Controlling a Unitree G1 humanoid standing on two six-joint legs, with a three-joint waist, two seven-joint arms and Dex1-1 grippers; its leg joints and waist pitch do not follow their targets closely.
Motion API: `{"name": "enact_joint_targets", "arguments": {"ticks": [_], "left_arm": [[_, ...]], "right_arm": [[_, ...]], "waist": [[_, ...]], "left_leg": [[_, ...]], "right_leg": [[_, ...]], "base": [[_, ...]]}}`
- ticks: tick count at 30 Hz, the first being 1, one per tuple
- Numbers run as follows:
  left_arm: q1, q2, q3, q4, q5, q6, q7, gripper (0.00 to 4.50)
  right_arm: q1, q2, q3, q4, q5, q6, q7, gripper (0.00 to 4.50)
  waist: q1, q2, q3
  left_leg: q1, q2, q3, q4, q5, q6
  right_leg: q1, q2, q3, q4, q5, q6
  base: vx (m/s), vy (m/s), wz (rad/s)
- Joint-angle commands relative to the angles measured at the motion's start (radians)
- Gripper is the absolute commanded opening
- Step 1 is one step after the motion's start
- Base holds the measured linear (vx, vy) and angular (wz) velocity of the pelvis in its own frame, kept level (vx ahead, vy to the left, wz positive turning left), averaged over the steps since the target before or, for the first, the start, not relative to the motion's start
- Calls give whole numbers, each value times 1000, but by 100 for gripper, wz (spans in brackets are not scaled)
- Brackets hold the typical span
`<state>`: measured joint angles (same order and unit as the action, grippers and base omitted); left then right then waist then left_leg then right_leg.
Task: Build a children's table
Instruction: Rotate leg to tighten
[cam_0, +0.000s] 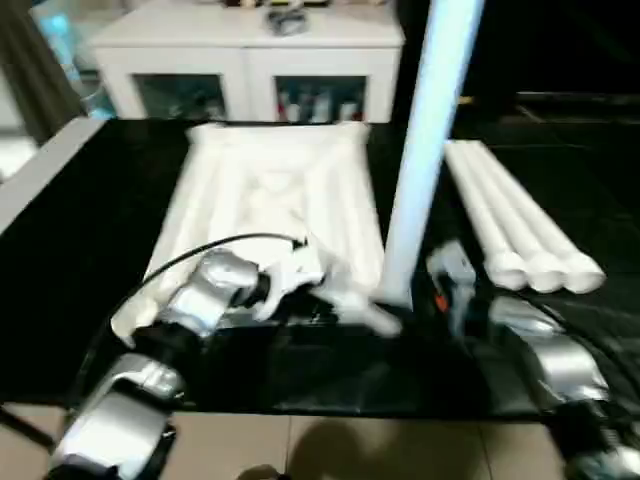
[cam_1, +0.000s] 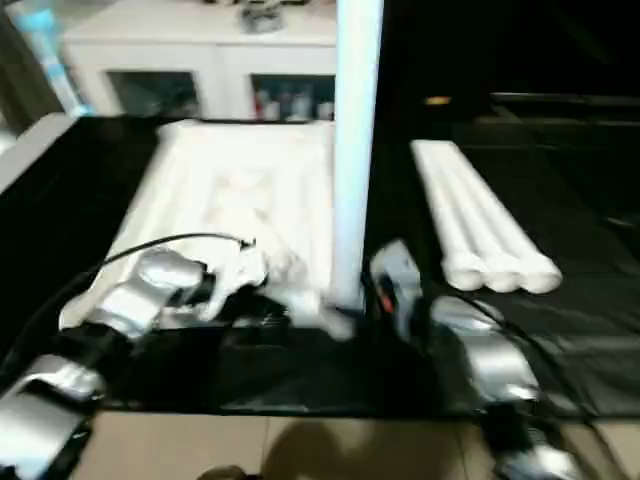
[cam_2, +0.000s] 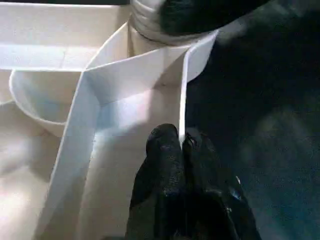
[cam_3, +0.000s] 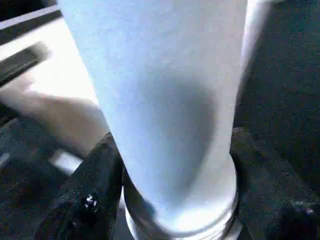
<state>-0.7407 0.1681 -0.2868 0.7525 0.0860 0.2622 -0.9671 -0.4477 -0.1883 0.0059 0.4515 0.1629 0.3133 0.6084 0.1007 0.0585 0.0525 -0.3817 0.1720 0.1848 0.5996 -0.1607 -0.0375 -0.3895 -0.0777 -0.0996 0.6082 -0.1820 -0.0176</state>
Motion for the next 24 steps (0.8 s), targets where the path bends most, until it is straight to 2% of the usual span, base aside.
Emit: {"name": "enact_joint_targets", "arguments": {"ticks": [1, 4, 5, 6, 8, 10, 12, 13, 14, 16, 18, 19, 20, 21, 24], "left_arm": [[-84, -61, 52, -46, -27, 19, 131, 0], [-89, -95, 71, -61, -31, 60, 190, 0], [-87, -111, 79, -72, -31, 81, 215, 0], [-84, -127, 83, -88, -30, 102, 239, 0], [-78, -138, 80, -104, -26, 116, 251, 0], [-72, -134, 71, -113, -17, 111, 247, 0], [-63, -124, 61, -124, -11, 107, 242, 0], [-59, -117, 54, -128, -9, 100, 236, 0], [-55, -107, 51, -131, -10, 98, 226, 0], [-43, -89, 46, -139, -9, 86, 202, 0], [-35, -79, 47, -145, -9, 94, 194, 0], [-25, -60, 47, -153, -12, 95, 178, 0], [-19, -48, 47, -157, -13, 94, 166, 0], [-15, -39, 46, -159, -14, 91, 158, 0], [10, 21, 35, -163, -12, 30, 86, 0]], "right_arm": [[-19, 102, 67, 62, 9, 59, -72, 273], [-59, 134, 64, 108, -11, 52, -140, 273], [-73, 146, 59, 125, -16, 48, -165, 273], [-86, 158, 53, 140, -25, 42, -191, 273], [-92, 166, 43, 146, -29, 31, -205, 273], [-90, 167, 32, 145, -28, 26, -200, 343], [-85, 163, 25, 142, -33, 14, -195, 346], [-81, 157, 26, 139, -35, 5, -189, 366], [-73, 149, 25, 129, -32, -3, -181, 366], [-56, 133, 22, 108, -22, -27, -156, 391], [-43, 122, 20, 90, -11, -32, -128, 395], [-22, 96, 22, 61, -3, -43, -81, 416], [-9, 80, 23, 43, 1, -50, -53, 416], [0, 66, 23, 31, 6, -55, -31, 435], [44, -15, 25, -36, 34, -66, 89, 446]], "waist": [[-5, -5, -60], [-8, -3, -64], [-9, -10, -66], [-7, -6, -68], [-3, -8, -72], [1, -8, -76], [1, -6, -77], [0, -7, -77], [0, -2, -75], [-2, -3, -72], [-2, -4, -71], [-3, -4, -71], [-2, -5, -70], [0, -9, -71], [2, -6, -71]], "left_leg": [[23, 58, -49, -83, -421, -20], [16, 58, -44, -83, -364, 1], [15, 59, -39, -81, -332, 9], [15, 59, -39, -80, -314, 15], [9, 57, -33, -73, -252, 42], [4, 57, -33, -70, -198, 63], [3, 59, -32, -69, -173, 80], [3, 59, -32, -69, -174, 86], [5, 61, -32, -71, -192, 84], [6, 59, -32, -73, -223, 76], [8, 61, -33, -75, -244, 70], [8, 61, -33, -76, -250, 66], [8, 62, -33, -76, -252, 67], [7, 62, -32, -75, -246, 72], [6, 63, -33, -74, -236, 79]], "right_leg": [[31, -101, 53, -112, -480, -136], [35, -96, 56, -105, -388, -154], [37, -95, 59, -100, -333, -169], [37, -96, 59, -96, -311, -177], [41, -96, 59, -93, -253, -188], [45, -94, 58, -85, -189, -192], [45, -91, 58, -79, -134, -205], [45, -91, 56, -79, -128, -210], [44, -92, 56, -82, -144, -211], [45, -92, 55, -86, -184, -204], [45, -92, 57, -90, -214, -194], [44, -92, 57, -91, -224, -193], [46, -91, 57, -90, -225, -188], [46, -93, 58, -90, -221, -189], [45, -91, 58, -88, -210, -188]], "base": [[0, 0, 0], [0, 0, 0], [0, 0, 0], [0, 0, 0], [0, 0, 0], [0, 0, 0], [0, 0, 0], [0, 0, 0], [0, 0, 0], [0, 0, 0], [0, 0, 0], [0, 0, 0], [0, 0, 0], [0, 0, 0], [0, 0, 0]]}}
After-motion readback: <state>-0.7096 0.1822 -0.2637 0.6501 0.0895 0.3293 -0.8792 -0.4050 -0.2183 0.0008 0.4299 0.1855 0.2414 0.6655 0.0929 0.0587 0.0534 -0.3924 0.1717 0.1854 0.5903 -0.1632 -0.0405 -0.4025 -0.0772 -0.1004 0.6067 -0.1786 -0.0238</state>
